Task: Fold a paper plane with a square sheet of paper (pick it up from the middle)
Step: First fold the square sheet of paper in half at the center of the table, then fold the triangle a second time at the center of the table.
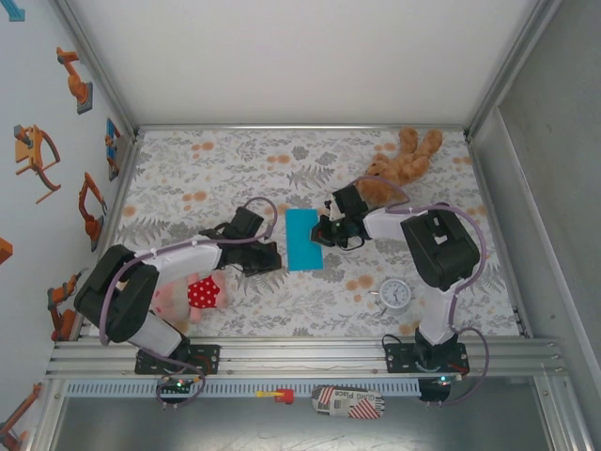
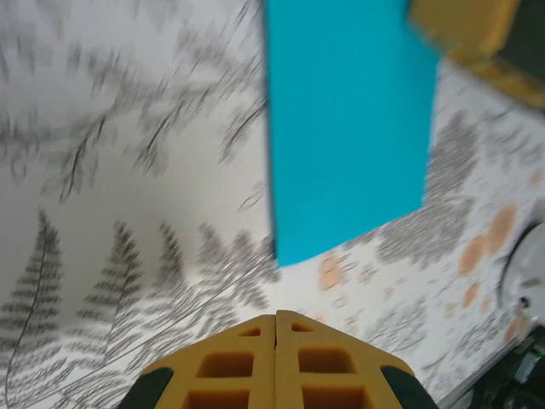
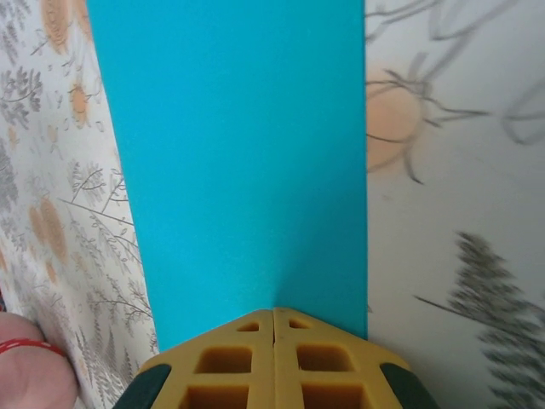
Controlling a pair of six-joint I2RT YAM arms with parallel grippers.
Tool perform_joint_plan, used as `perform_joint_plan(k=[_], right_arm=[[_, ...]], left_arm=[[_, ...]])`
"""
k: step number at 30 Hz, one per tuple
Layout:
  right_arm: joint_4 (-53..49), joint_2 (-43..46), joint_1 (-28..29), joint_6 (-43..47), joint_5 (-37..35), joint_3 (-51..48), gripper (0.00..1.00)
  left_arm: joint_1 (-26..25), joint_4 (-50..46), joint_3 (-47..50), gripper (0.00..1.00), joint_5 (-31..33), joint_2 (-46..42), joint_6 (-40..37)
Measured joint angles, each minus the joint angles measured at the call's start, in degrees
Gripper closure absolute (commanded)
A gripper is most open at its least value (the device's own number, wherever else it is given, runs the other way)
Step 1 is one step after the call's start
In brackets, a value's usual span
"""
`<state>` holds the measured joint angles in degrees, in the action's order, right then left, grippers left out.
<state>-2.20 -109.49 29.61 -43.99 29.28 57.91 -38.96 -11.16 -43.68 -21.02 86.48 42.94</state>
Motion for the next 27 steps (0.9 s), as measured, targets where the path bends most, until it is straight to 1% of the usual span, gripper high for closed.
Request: perform_joint_plan(k=[2, 5, 7, 11, 13, 14, 16, 22, 27], right_arm=[[-1.7, 1.2, 0.0, -0.6, -1.8, 0.0, 0.95], [-3.9, 4.1, -0.1, -1.9, -3.8, 0.0, 0.83], [-4.2, 7.7, -0.1, -2.6, -5.4, 0.0, 0.77], [-4.4, 14.8, -0.1, -2.9, -8.8, -0.2, 0.65], [-4.1, 18.0, -0.1, -2.9, -10.8, -1.4, 0.61], [-4.2, 19.1, -0.2, -2.8, -11.6, -2.2, 0.54], [-5.0, 21.2, -0.2, -3.2, -13.7, -4.3, 0.48], [-7.5, 23.5, -0.2, -4.4, -17.4, -10.1, 0.48], [-8.7, 23.6, -0.2, -6.6, -19.0, -11.0, 0.49]], left_arm=[[0.0, 0.8, -1.9, 0.83, 1.1, -0.4, 0.2], [0.2, 2.2, -4.2, 0.72, 2.4, 0.0, 0.9], [0.4, 3.4, -5.8, 0.64, 2.8, 1.3, 1.5], [0.5, 5.4, -9.7, 0.56, 2.8, 5.4, 2.8], [0.7, 6.5, -12.2, 0.55, 2.1, 8.3, 3.1], [0.8, 7.0, -13.1, 0.55, 1.8, 9.5, 3.1], [1.2, 7.9, -15.1, 0.54, 0.9, 12.5, 3.3], [3.0, 9.1, -19.8, 0.53, -2.4, 20.0, 3.3], [3.4, 8.7, -22.1, 0.53, -3.4, 23.1, 3.3]])
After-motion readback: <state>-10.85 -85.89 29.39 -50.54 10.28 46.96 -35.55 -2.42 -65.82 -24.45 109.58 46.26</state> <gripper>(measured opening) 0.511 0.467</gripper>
